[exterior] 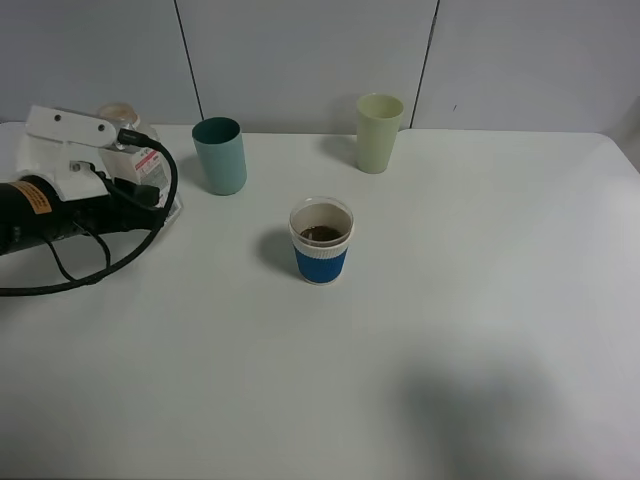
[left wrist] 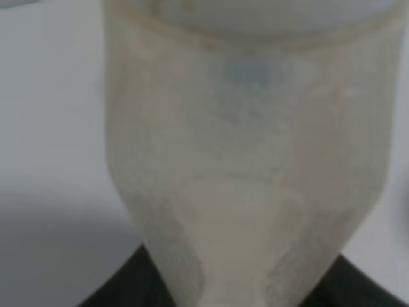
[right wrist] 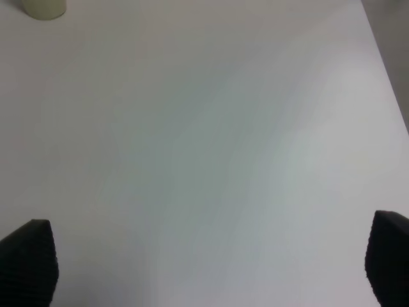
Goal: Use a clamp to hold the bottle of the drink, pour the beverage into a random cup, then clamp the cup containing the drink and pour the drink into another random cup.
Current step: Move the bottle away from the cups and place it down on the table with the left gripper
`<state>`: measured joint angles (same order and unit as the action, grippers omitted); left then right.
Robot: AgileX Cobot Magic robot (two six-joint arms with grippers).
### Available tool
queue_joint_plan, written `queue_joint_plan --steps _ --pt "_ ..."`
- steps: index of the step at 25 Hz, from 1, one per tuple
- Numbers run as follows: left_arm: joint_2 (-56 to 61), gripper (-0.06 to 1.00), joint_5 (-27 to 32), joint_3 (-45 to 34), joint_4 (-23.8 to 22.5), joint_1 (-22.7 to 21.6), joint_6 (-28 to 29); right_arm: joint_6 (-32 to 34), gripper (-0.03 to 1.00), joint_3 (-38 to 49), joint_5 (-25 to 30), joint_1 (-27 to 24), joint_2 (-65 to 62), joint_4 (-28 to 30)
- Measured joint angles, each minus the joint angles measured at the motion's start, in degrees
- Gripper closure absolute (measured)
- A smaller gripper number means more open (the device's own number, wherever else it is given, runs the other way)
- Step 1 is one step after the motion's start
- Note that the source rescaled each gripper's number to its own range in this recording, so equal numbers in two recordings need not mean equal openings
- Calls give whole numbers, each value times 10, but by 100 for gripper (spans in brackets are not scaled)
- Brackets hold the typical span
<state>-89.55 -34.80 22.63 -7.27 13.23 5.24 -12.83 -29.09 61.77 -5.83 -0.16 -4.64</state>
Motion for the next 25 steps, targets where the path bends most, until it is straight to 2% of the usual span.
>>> queue_joint_plan --steps 6,14,22,25 --pt "-60 90 -51 0 -4 0 -8 0 8 0 0 0 0 0" --pt "-98 90 -82 0 -7 -1 -68 0 8 0 0 0 0 0" --pt "-127 90 -115 0 -34 -1 -76 0 8 0 0 0 0 0" --pt "-147 90 -145 0 -35 -1 -76 0 8 0 0 0 0 0"
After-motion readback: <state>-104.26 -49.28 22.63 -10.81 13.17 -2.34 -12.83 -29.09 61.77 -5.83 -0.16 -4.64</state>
